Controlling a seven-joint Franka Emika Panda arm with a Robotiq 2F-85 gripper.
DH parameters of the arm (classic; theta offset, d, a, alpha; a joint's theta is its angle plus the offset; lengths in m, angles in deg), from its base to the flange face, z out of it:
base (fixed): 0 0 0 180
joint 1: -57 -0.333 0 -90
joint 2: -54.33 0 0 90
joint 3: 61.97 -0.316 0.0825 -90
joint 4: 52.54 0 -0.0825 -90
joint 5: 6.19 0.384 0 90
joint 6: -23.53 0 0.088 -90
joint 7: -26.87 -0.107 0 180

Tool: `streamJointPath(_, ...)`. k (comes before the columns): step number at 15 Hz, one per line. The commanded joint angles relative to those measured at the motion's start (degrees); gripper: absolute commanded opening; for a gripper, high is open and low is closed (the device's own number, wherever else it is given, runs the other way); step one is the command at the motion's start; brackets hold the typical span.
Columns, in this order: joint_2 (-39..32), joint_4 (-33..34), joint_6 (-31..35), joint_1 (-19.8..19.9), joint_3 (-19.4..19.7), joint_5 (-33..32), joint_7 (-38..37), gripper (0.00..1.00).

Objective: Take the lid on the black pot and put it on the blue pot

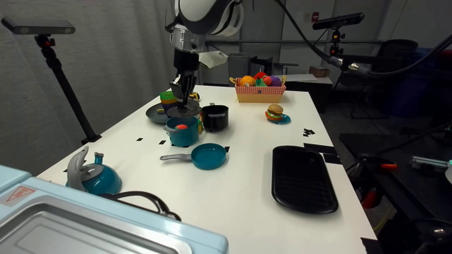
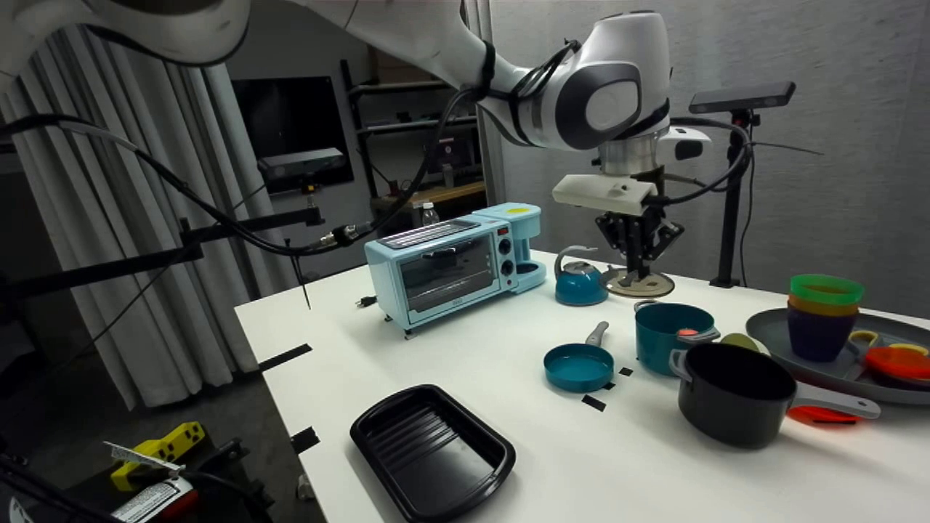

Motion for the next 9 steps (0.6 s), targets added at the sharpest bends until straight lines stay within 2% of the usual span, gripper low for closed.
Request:
streamJointPath(1,-5.70,6.75,2.41,-2.43,2.17,-2.22,-2.15,0.04)
streamJointPath(9,-10.67,12.15,4.27,-4.06,5.01,-5.41,-7.07,0.04)
